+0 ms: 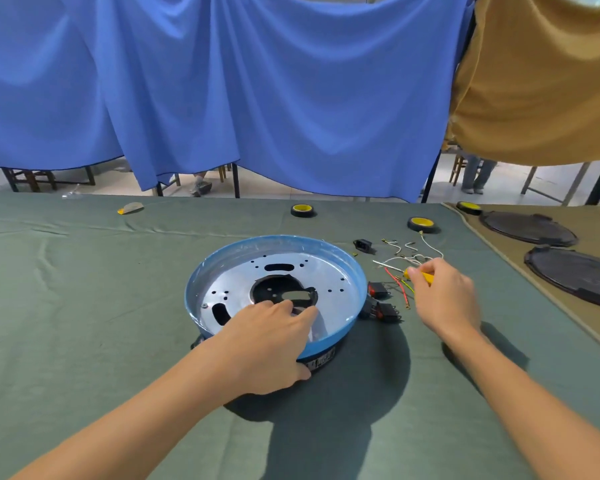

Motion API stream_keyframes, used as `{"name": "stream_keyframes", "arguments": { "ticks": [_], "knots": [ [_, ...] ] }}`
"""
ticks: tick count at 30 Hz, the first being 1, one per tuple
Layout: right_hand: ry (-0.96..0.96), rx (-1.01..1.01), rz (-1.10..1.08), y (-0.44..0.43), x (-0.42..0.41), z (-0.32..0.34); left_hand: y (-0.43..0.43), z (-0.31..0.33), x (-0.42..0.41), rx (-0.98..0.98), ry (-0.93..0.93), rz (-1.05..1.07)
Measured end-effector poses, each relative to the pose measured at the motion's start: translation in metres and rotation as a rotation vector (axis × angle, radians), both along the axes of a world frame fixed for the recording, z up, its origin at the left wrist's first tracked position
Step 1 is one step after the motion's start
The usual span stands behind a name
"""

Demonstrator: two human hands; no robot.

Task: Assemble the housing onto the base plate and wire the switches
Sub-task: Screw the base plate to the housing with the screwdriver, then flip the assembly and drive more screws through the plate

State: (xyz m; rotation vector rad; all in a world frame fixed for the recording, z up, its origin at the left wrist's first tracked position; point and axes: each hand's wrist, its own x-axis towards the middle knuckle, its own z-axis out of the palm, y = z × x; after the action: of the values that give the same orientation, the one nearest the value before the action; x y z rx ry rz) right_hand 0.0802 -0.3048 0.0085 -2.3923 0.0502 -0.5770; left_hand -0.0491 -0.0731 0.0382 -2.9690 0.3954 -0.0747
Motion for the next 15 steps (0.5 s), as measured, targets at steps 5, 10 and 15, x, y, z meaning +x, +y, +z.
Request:
{"name": "stream_keyframes", "arguments": {
  "ticks": [5, 10, 15],
  "knots": [
    [-0.044, -0.194, -0.066, -0.002, -0.001, -0.020, 0.003, -0.001, 0.004, 0.000, 0.020, 0.038],
    [-0.061, -0.283, -0.033, -0.002, -0.003, -0.024, 0.015, 0.002, 0.009, 0.010, 0.046, 0.065],
    [-0.221, -0.091, 0.047, 0.004, -0.012, -0.020, 0.043, 0.006, 0.016, -0.026, 0.093, 0.098]
  ]
}}
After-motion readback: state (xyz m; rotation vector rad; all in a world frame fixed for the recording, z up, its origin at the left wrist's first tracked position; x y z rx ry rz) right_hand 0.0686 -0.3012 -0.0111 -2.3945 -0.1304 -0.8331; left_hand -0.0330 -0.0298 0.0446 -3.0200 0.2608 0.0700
